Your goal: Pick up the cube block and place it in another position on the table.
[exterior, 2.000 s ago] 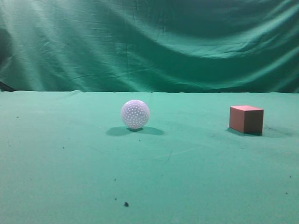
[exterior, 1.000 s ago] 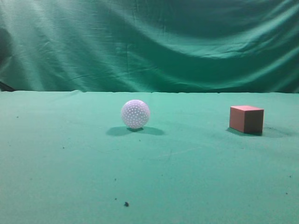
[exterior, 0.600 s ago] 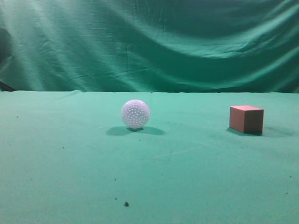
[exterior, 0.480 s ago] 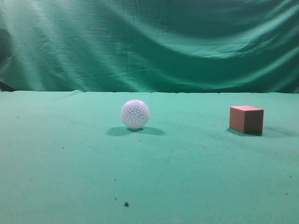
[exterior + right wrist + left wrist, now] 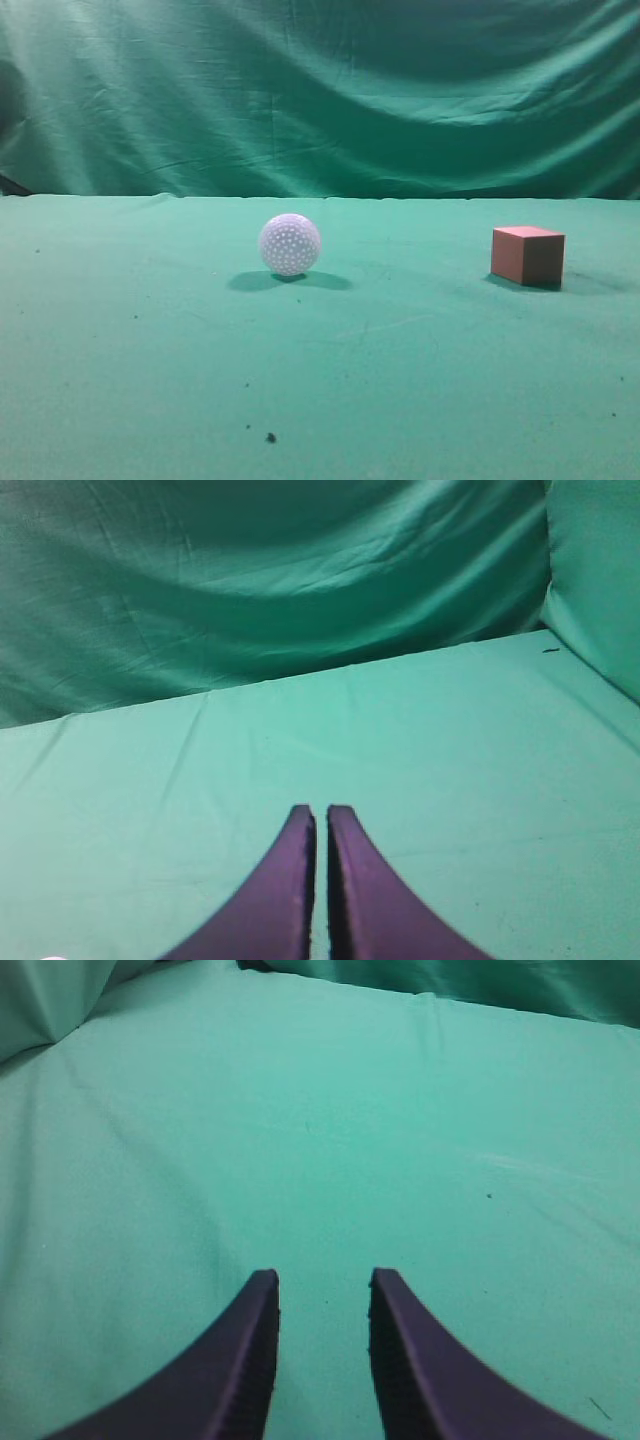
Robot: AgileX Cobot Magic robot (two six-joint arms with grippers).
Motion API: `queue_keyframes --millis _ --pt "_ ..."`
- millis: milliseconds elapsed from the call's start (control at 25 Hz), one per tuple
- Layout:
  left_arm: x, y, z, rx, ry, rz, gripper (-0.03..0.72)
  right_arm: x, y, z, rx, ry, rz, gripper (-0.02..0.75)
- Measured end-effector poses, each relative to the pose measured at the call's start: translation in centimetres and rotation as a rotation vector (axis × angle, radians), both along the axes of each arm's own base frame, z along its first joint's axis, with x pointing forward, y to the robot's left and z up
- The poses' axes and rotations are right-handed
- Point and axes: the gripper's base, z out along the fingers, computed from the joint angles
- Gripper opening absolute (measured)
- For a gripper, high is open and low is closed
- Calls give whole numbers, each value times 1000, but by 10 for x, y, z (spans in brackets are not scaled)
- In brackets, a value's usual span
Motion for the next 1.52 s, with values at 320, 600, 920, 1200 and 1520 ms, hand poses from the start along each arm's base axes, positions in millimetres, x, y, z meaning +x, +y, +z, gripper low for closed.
queue_keyframes --millis 320,600,920,1200,1520 --pt "0 0 0 0 0 0 262 18 17 9 -122 293 239 0" --pt "0 0 0 0 0 0 262 67 46 1 -245 736 479 0" --pt "0 0 0 0 0 0 262 108 100 -22 -371 864 608 0" --pt "0 0 0 0 0 0 262 148 116 -43 -454 937 556 0" --pt "0 0 0 0 0 0 262 182 132 -72 -520 969 591 419"
